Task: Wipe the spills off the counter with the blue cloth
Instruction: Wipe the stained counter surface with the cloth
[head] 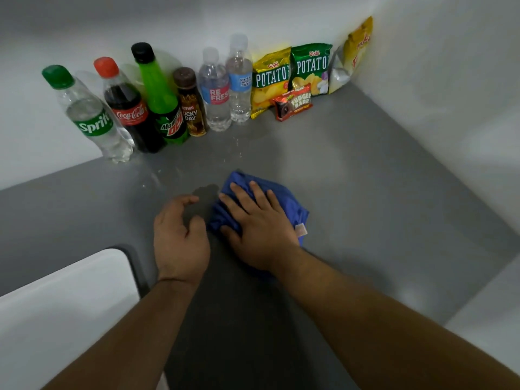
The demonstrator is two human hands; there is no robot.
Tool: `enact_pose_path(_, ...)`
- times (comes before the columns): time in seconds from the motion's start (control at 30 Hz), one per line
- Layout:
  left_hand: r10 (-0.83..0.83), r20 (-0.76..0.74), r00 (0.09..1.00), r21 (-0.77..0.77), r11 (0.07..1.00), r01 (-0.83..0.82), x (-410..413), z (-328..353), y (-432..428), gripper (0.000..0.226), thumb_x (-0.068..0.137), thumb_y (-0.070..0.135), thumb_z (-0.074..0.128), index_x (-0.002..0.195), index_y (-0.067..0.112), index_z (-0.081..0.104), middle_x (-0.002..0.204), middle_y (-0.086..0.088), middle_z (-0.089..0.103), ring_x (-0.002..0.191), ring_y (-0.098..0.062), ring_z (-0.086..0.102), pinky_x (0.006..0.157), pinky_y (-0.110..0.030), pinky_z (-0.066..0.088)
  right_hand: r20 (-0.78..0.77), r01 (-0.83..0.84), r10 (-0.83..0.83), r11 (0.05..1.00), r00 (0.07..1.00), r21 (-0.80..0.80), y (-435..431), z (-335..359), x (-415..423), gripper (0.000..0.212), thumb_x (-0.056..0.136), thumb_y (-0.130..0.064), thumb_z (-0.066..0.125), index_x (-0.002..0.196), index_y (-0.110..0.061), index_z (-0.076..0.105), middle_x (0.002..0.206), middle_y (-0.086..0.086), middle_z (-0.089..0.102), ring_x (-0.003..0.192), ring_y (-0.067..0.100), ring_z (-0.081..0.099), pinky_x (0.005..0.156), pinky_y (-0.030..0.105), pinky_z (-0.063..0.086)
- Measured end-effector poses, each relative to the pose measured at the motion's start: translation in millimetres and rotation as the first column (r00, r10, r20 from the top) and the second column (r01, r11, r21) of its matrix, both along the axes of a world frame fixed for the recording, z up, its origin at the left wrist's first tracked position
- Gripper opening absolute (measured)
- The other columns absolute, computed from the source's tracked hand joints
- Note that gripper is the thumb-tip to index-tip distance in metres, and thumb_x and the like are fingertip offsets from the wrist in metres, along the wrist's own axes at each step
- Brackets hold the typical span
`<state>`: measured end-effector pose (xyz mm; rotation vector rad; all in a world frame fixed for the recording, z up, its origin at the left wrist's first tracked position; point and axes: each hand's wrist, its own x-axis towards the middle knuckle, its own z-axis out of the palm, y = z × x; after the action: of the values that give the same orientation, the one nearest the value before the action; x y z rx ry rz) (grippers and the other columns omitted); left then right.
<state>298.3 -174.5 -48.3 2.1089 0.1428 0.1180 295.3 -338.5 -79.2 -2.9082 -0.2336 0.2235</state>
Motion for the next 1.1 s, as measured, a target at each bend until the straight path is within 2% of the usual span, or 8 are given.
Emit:
enact_pose_path(0.1,-0.046,0.013,0.999,0.04,0.998,0.046,-17.6,-1.3,0.3,0.04,0.082,0.017,0.05,0.119,0.021,0.064,0.117,-0.003,0.065,0.113,-0.031,0.06,0.102,-0.04,0.046,0.004,0.041,-0.041,0.999,0.999,-0.035,-34.9,5.9,-0.2,0.073,0.096,-0.067,0.019,0.163,-0.039,0.02,0.173,-0.009,0.014,0.16,0.026,0.006,0.128,0.052,0.005)
enact_pose_path(0.23,-0.112,0.0,0.994,0.119,0.987,0.112,-35.2,-7.9,-3.1,0.043,0.084,-0.001,0.059,0.12,0.02,0.064,0.124,-0.002,0.064,0.121,-0.024,0.055,0.102,-0.025,0.037,0.002,0.231,-0.232,0.972,0.973,-0.048,-115.9,6.6,-4.8,0.076,0.095,-0.071,0.016,0.164,-0.038,0.02,0.174,-0.007,0.014,0.16,0.028,0.009,0.127,0.052,0.006)
enact_pose_path(0.4,-0.317,0.034,0.948,0.329,0.899,0.289,-56.2,-11.6,-5.2,0.041,0.081,-0.003,0.062,0.12,0.009,0.066,0.131,-0.008,0.064,0.125,-0.027,0.052,0.113,-0.034,0.039,-0.009,0.427,-0.429,0.9,0.903,-0.088,-214.5,6.5,-12.0,0.085,0.09,-0.078,0.013,0.164,-0.037,0.018,0.174,-0.004,0.012,0.159,0.032,0.01,0.127,0.057,0.008)
enact_pose_path(0.53,-0.371,0.011,0.929,0.399,0.853,0.336,-68.9,-11.8,-0.1,0.04,0.081,-0.001,0.064,0.12,0.009,0.067,0.132,-0.008,0.064,0.128,-0.028,0.053,0.116,-0.034,0.038,-0.027,0.516,-0.521,0.851,0.853,-0.1,-247.8,6.0,-16.7,0.087,0.09,-0.083,0.013,0.165,-0.038,0.013,0.175,-0.005,0.007,0.159,0.032,0.006,0.127,0.057,0.006)
enact_pose_path(0.73,-0.352,-0.031,0.935,0.356,0.871,0.34,-87.9,-5.0,11.9,0.042,0.084,-0.003,0.059,0.124,0.01,0.066,0.137,-0.006,0.062,0.132,-0.026,0.049,0.116,-0.029,0.034,-0.02,0.543,-0.547,0.834,0.837,-0.094,-195.2,2.8,-35.5,0.087,0.091,-0.08,0.012,0.165,-0.034,0.015,0.175,0.001,0.009,0.158,0.039,0.005,0.126,0.059,0.006)
enact_pose_path(0.83,-0.354,-0.051,0.934,0.373,0.861,0.346,-95.1,0.6,20.0,0.043,0.087,-0.002,0.055,0.126,0.013,0.065,0.139,-0.003,0.06,0.133,-0.024,0.048,0.117,-0.029,0.033,-0.004,0.466,-0.468,0.881,0.884,-0.083,-141.4,4.3,-61.6,0.088,0.091,-0.078,0.012,0.165,-0.032,0.019,0.174,0.003,0.011,0.158,0.04,0.008,0.126,0.059,0.008)
enact_pose_path(0.93,-0.369,-0.077,0.926,0.391,0.843,0.369,-104.8,5.6,30.2,0.044,0.089,-0.002,0.052,0.128,0.015,0.064,0.14,-0.003,0.06,0.134,-0.023,0.048,0.116,-0.027,0.031,0.021,0.361,-0.361,0.928,0.932,-0.095,-78.2,4.5,-93.4,0.079,0.098,-0.072,0.021,0.165,-0.031,0.02,0.174,0.002,0.011,0.158,0.04,0.008,0.126,0.059,0.008)
enact_pose_path(1.1,-0.386,-0.138,0.912,0.391,0.825,0.409,-126.7,12.3,50.9,0.046,0.085,-0.002,0.052,0.126,0.015,0.064,0.137,-0.008,0.062,0.128,-0.031,0.054,0.113,-0.038,0.041,-0.029,0.152,-0.154,0.987,0.988,-0.061,11.8,7.9,-151.0,0.079,0.097,-0.074,0.019,0.165,-0.035,0.012,0.175,-0.002,0.002,0.16,0.033,-0.006,0.127,0.056,-0.003)
